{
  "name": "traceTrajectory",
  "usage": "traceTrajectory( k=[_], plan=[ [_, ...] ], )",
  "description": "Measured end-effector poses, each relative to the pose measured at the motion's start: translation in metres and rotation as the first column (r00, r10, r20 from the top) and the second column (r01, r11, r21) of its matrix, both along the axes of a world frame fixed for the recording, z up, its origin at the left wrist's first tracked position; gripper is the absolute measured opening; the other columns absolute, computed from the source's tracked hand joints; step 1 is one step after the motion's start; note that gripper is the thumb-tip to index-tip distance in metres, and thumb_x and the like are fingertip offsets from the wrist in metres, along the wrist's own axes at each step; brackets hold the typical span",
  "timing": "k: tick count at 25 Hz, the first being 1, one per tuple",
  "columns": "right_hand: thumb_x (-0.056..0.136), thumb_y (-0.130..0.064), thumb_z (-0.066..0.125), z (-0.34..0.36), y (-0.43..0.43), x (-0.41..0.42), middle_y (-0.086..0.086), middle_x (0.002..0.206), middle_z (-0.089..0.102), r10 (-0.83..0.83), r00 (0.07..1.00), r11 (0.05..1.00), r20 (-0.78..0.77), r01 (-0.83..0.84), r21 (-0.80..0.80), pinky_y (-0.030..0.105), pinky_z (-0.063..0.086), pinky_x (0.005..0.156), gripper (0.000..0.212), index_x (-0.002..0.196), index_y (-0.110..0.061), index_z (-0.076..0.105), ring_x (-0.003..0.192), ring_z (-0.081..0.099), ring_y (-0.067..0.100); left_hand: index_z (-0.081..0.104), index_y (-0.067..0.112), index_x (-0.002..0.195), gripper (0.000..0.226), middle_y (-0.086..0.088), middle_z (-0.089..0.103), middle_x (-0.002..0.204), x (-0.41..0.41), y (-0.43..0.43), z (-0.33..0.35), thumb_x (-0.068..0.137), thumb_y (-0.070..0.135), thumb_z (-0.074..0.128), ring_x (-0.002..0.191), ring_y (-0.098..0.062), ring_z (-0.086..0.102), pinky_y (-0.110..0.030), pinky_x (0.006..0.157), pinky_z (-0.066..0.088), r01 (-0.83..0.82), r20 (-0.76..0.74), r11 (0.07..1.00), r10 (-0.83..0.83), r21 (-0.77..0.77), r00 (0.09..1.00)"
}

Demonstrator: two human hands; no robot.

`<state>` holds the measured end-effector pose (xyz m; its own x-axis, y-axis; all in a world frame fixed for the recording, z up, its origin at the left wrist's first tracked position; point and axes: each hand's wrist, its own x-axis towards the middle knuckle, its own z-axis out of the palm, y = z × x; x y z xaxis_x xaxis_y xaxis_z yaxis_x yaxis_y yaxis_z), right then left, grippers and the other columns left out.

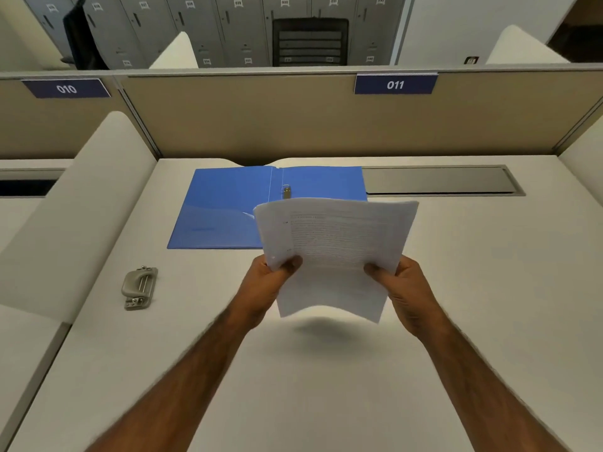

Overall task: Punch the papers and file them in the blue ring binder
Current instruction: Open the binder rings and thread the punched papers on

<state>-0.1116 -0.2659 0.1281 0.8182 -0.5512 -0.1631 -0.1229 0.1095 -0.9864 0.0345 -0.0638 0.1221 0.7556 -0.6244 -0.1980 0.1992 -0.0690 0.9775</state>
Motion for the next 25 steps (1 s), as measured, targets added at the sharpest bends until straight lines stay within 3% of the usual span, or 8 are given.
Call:
traceTrajectory(
  k=[4, 7, 13, 17, 21, 25],
  plan=[
    [0.087, -0.009, 0.072, -0.003, 0.001, 0.0, -0.002, 0.098, 0.076, -0.011, 1.0, 0.998, -0.012, 0.01, -0.062, 0.029, 0.058, 0.079, 0.02, 0.101, -0.022, 0.072, 0.09, 0.071, 0.013, 0.067, 0.017, 0.119, 0.04, -0.003, 0.074, 0.108, 0.0, -0.003, 0.0, 0.083, 0.033, 0.074, 0.101, -0.022, 0.069, -0.037, 0.085, 0.057, -0.065, 0.045, 0.997, 0.064, 0.033, 0.997],
    [0.083, -0.007, 0.076, -0.009, 0.002, -0.003, 0.002, 0.102, 0.077, 0.015, 0.999, 0.999, -0.031, -0.016, -0.032, 0.035, 0.058, 0.083, 0.026, 0.105, -0.02, 0.072, 0.096, 0.072, 0.02, 0.066, 0.014, 0.12, 0.04, -0.004, 0.074, 0.109, -0.003, -0.002, -0.008, 0.082, 0.026, 0.077, 0.103, -0.024, 0.069, -0.041, 0.089, 0.058, -0.06, 0.04, 0.995, 0.057, 0.075, 0.998],
    [0.087, -0.012, 0.073, -0.02, 0.004, 0.0, -0.002, 0.1, 0.074, -0.053, 0.997, 0.997, -0.06, 0.05, -0.05, 0.032, 0.058, 0.081, 0.021, 0.101, -0.028, 0.07, 0.094, 0.07, 0.016, 0.063, 0.014, 0.123, 0.037, -0.007, 0.07, 0.113, -0.008, -0.004, -0.019, 0.088, 0.022, 0.071, 0.104, -0.026, 0.066, -0.042, 0.09, 0.057, -0.103, 0.015, 0.991, 0.103, 0.083, 0.995],
    [0.086, -0.012, 0.073, -0.037, 0.007, -0.002, -0.001, 0.103, 0.075, -0.02, 0.99, 0.998, -0.141, 0.011, -0.061, 0.041, 0.059, 0.088, 0.023, 0.105, -0.025, 0.07, 0.096, 0.071, 0.018, 0.065, 0.014, 0.121, 0.038, -0.006, 0.071, 0.113, -0.008, -0.007, -0.033, 0.087, 0.027, 0.073, 0.106, -0.026, 0.067, -0.044, 0.091, 0.057, -0.138, -0.047, 0.985, 0.143, 0.099, 0.989],
    [0.09, -0.013, 0.068, -0.061, 0.009, -0.008, -0.008, 0.106, 0.075, -0.01, 0.979, 0.998, -0.202, -0.003, -0.063, 0.038, 0.058, 0.089, 0.024, 0.105, -0.032, 0.069, 0.098, 0.07, 0.014, 0.066, 0.015, 0.117, 0.031, -0.001, 0.073, 0.108, -0.004, -0.013, -0.039, 0.089, 0.029, 0.07, 0.099, -0.024, 0.069, -0.042, 0.085, 0.059, -0.181, -0.091, 0.978, 0.191, 0.1, 0.977],
    [0.091, -0.013, 0.066, -0.085, 0.01, -0.014, -0.006, 0.109, 0.074, -0.001, 0.959, 0.998, -0.284, -0.015, -0.055, 0.043, 0.057, 0.092, 0.024, 0.113, -0.022, 0.07, 0.1, 0.07, 0.017, 0.066, 0.017, 0.116, 0.03, 0.001, 0.074, 0.105, 0.006, -0.019, -0.045, 0.09, 0.032, 0.068, 0.094, -0.022, 0.071, -0.041, 0.084, 0.058, -0.164, -0.136, 0.972, 0.188, 0.17, 0.973]
  ],
)
